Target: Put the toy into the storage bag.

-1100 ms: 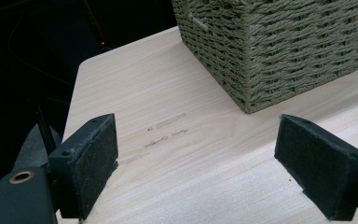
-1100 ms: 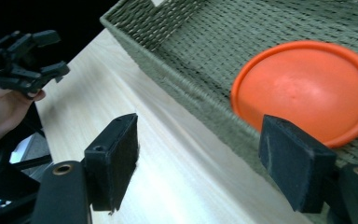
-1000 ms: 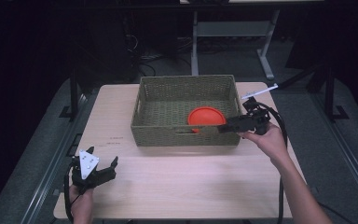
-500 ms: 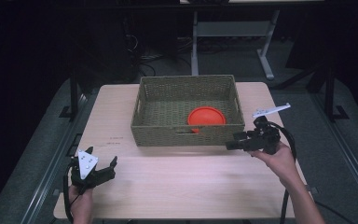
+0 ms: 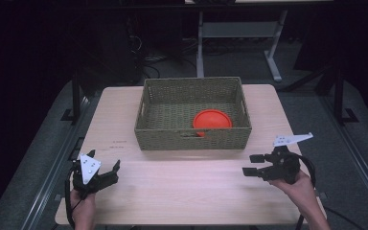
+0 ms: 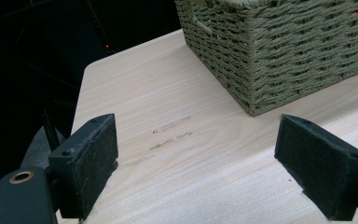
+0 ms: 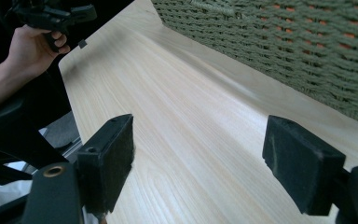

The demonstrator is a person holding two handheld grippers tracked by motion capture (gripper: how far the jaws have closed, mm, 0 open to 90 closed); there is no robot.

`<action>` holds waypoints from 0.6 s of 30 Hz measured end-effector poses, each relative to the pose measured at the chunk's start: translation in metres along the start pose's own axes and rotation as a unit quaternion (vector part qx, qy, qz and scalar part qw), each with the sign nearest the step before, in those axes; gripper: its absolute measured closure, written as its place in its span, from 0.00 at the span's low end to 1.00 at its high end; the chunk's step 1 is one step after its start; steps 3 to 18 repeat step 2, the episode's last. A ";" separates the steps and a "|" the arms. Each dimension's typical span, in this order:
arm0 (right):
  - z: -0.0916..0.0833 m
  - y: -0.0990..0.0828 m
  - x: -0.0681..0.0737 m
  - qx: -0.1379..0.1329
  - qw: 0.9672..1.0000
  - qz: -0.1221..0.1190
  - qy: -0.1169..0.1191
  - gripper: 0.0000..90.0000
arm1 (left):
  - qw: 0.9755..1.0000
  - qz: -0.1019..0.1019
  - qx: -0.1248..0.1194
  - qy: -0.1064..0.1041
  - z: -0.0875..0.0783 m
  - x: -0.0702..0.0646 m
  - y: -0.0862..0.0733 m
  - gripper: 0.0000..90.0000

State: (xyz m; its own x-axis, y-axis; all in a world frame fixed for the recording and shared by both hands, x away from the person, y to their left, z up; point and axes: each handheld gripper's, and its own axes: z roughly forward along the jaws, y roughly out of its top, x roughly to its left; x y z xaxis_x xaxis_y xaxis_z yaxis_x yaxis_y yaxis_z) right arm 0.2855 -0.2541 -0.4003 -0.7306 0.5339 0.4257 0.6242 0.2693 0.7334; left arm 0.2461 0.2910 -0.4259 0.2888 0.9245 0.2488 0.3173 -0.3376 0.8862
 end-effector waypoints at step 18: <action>-0.001 -0.006 0.000 -0.006 1.000 0.001 0.003 0.26 | 1.000 0.000 -0.001 -0.002 0.001 0.000 0.000 0.14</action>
